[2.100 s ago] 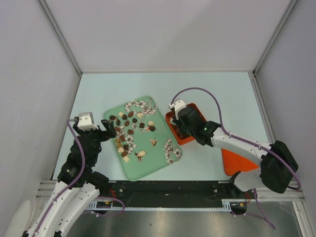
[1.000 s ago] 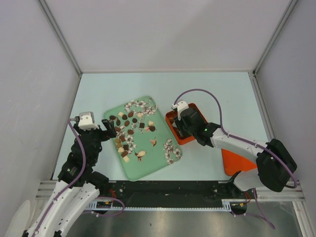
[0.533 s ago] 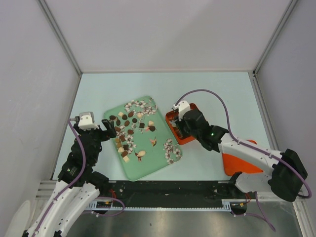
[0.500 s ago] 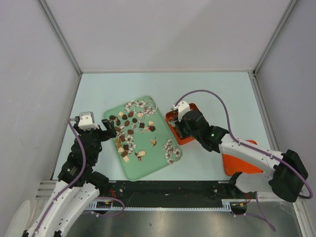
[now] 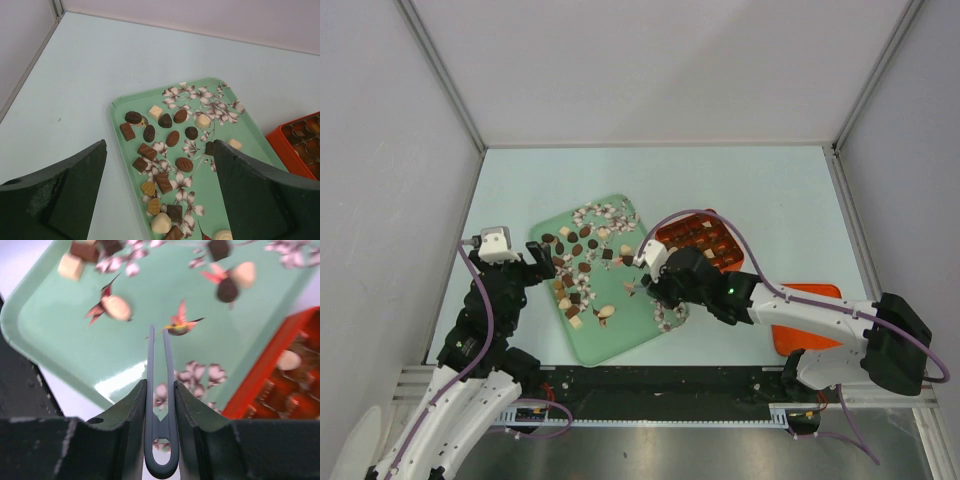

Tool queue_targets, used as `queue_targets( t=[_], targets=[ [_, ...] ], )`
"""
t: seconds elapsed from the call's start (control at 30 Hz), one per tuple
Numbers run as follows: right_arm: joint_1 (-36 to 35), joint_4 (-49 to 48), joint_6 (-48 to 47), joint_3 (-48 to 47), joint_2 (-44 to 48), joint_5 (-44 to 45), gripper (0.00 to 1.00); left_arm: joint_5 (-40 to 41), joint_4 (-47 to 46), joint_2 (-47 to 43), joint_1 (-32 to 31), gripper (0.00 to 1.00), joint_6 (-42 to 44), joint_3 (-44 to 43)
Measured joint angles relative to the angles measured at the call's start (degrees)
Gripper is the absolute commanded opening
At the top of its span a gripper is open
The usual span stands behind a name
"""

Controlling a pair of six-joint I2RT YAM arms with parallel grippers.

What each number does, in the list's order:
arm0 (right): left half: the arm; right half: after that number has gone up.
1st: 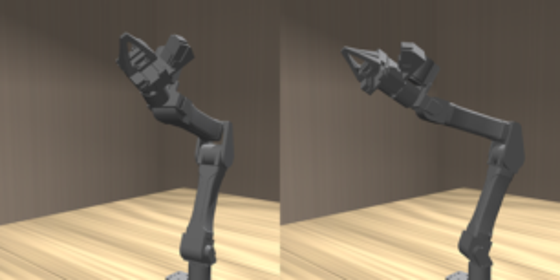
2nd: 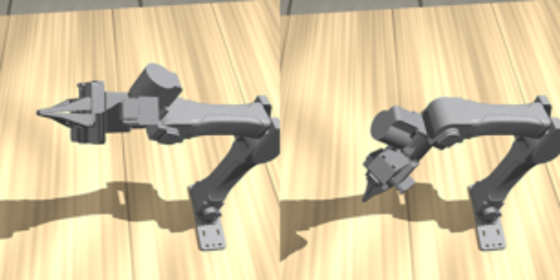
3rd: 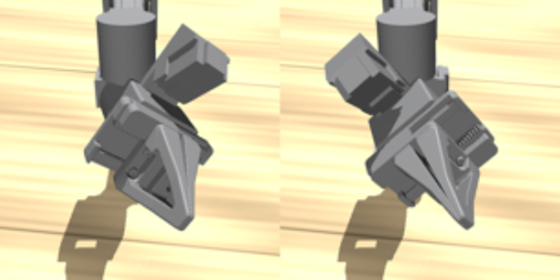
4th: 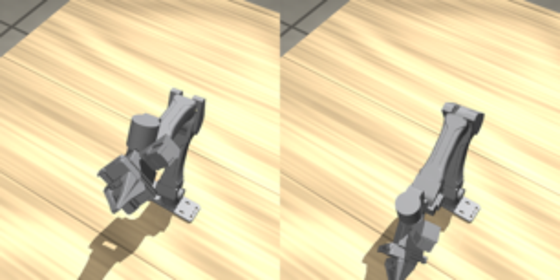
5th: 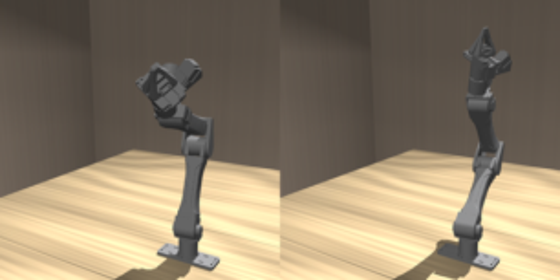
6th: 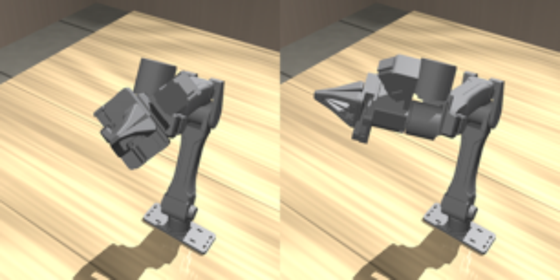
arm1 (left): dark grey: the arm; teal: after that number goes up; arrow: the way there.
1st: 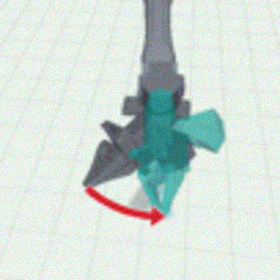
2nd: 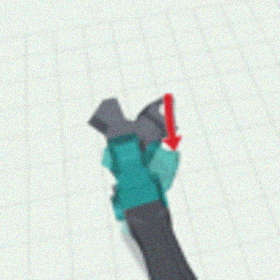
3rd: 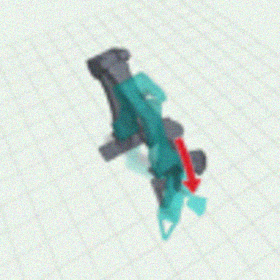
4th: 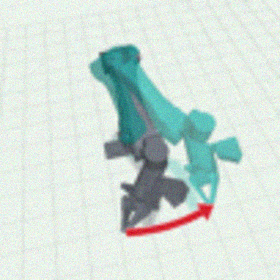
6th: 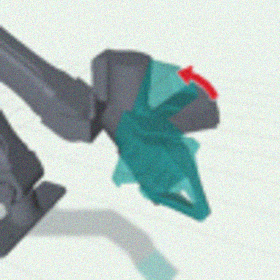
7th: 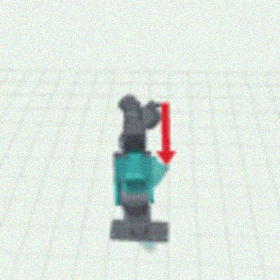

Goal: Pack the chocolate
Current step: Adjust the clamp.

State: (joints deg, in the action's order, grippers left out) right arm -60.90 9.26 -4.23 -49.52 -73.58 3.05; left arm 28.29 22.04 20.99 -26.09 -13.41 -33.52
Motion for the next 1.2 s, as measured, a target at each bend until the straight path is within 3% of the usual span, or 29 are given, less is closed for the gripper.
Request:
queue_targets(
  t=[0.3,1.2],
  targets=[
    [-5.0,0.3,-6.1,-1.4,-7.9,-6.0,0.31,0.1,0.0,0.2,0.0,0.92,0.1,0.0],
    [-6.1,-0.1,-21.5,-8.7,-17.0,-9.8,0.41,0.9,-0.1,2.6,0.0,0.91,1.0,0.1]
  ],
)
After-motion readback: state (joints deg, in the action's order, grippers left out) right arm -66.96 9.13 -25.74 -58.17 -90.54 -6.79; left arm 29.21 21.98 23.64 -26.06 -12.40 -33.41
